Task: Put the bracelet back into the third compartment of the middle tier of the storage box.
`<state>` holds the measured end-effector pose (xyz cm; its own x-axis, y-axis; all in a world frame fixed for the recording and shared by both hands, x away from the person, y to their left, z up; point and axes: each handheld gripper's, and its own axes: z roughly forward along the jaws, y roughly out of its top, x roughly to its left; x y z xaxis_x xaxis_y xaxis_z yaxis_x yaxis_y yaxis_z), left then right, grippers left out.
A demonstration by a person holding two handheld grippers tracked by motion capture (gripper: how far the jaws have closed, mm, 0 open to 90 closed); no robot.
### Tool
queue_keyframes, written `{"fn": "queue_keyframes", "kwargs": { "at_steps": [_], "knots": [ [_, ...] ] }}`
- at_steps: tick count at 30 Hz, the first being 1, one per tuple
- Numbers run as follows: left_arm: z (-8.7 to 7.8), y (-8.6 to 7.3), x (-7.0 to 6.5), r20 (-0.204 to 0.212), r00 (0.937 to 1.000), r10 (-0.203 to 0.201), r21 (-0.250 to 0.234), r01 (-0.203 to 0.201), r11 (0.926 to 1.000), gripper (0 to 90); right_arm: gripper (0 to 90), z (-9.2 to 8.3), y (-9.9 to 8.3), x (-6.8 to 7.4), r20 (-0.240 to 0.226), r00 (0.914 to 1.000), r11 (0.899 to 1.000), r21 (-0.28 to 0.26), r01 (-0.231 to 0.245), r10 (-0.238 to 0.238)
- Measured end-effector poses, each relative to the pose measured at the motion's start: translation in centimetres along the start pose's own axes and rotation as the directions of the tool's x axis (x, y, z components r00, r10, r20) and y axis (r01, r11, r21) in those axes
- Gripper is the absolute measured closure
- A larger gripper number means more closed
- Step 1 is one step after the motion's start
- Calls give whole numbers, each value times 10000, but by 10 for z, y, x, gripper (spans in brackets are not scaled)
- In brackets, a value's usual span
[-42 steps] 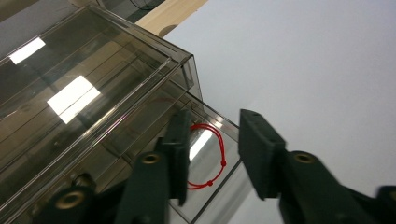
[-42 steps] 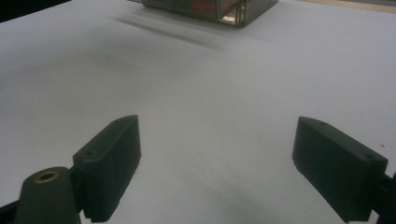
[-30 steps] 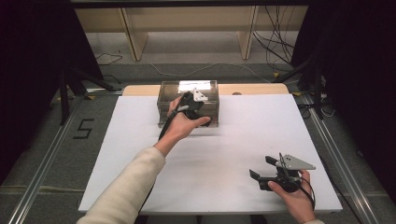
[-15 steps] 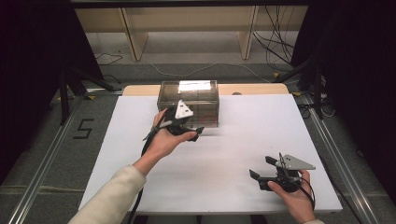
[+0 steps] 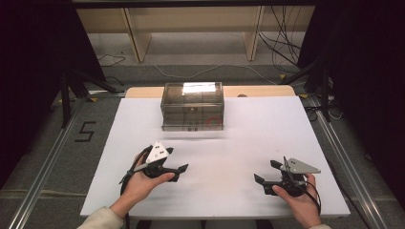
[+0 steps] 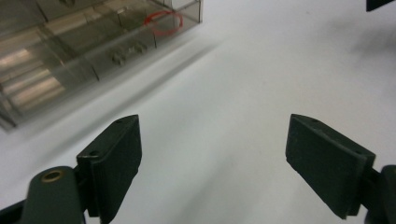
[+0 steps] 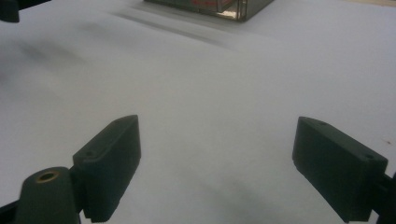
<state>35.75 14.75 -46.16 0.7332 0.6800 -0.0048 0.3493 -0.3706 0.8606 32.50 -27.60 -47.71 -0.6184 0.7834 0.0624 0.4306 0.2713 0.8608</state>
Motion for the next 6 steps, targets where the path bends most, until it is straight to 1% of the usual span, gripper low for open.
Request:
{"fn": "queue_keyframes", "kwargs": {
  "at_steps": [3,6],
  "knots": [
    [-6,-9,-5,65,10000,-20,38,20,10000,172,165,0,0,0,-2,10000,10000,-25,-2,2],
    [-4,-10,-14,193,9998,87,117,-89,9999,164,165,0,0,0,6,10000,10000,-1,-14,14]
  ]
}}
